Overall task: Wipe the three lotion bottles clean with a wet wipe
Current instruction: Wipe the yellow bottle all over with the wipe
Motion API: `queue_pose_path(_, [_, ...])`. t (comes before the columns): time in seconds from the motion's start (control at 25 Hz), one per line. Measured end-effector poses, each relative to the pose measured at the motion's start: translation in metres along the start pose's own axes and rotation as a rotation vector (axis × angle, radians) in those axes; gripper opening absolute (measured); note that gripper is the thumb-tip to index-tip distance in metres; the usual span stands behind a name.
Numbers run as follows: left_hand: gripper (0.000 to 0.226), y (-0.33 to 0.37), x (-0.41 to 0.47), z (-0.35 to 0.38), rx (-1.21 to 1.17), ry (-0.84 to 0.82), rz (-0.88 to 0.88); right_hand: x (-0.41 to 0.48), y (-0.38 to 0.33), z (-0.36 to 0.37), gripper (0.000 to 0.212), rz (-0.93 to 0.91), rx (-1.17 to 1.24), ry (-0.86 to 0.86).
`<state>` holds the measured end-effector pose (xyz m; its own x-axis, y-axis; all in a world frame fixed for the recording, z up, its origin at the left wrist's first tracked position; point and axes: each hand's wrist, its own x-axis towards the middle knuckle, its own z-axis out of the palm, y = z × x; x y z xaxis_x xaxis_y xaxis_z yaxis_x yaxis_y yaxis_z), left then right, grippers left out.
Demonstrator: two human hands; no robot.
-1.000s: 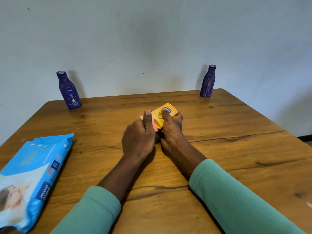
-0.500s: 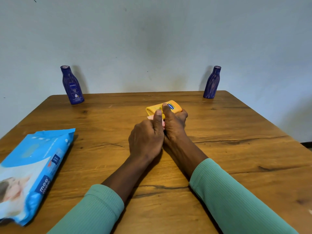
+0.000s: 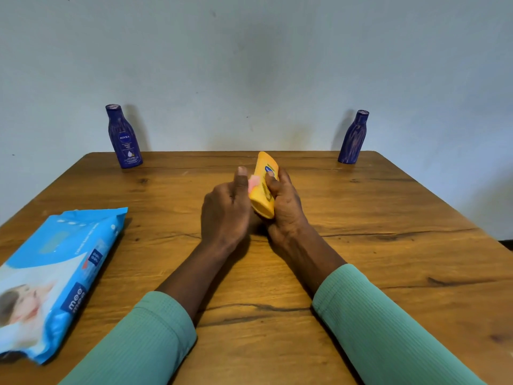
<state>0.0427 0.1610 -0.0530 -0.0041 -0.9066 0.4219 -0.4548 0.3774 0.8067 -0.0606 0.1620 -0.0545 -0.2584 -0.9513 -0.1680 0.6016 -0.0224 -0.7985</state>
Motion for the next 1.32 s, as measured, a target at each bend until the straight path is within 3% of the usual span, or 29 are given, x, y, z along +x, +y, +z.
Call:
queue_pose_path(0.12, [0.075,-0.006,-0.006,-0.002,-0.032,-0.273,0.059,-0.001,-0.004,-0.006,0.05,-0.059,-0.048,0.037])
queue_pose_path(0.2, [0.07,-0.006,-0.006,-0.004,0.08,-0.361,0.083,-0.003,-0.01,-0.011,0.048,-0.129,-0.153,0.029])
queue_pose_path(0.32, [0.065,0.001,0.001,-0.006,0.254,-0.155,0.159,-0.006,-0.013,-0.015,0.048,-0.201,-0.387,-0.127])
queue_pose_path(0.44, [0.066,-0.001,0.018,-0.019,0.201,0.084,0.011,-0.007,-0.011,-0.016,0.05,-0.224,-0.69,-0.357])
queue_pose_path(0.56, [0.061,-0.011,0.03,-0.034,0.132,0.167,-0.08,-0.016,-0.009,-0.011,0.064,-0.193,-0.833,-0.471])
queue_pose_path(0.64, [0.063,-0.014,0.03,-0.032,0.097,0.165,-0.08,-0.019,-0.011,-0.012,0.083,-0.16,-0.819,-0.492])
queue_pose_path(0.72, [0.064,-0.013,0.027,-0.027,0.054,0.113,-0.094,-0.019,-0.012,-0.013,0.088,-0.108,-0.732,-0.484])
queue_pose_path(0.92, [0.065,-0.014,0.014,-0.025,0.062,-0.08,0.034,-0.014,0.0,-0.014,0.051,-0.095,-0.552,-0.504])
queue_pose_path(1.08, [0.061,-0.011,0.007,-0.016,0.313,-0.206,0.178,-0.009,-0.001,-0.012,0.033,-0.114,-0.398,-0.312])
queue_pose_path(1.2, [0.063,-0.006,0.005,-0.01,0.521,-0.11,0.194,-0.006,-0.001,-0.013,0.038,-0.148,-0.403,-0.223])
queue_pose_path(1.32, [0.065,-0.005,0.016,-0.015,0.509,0.083,0.117,-0.007,0.0,-0.013,0.039,-0.169,-0.542,-0.242])
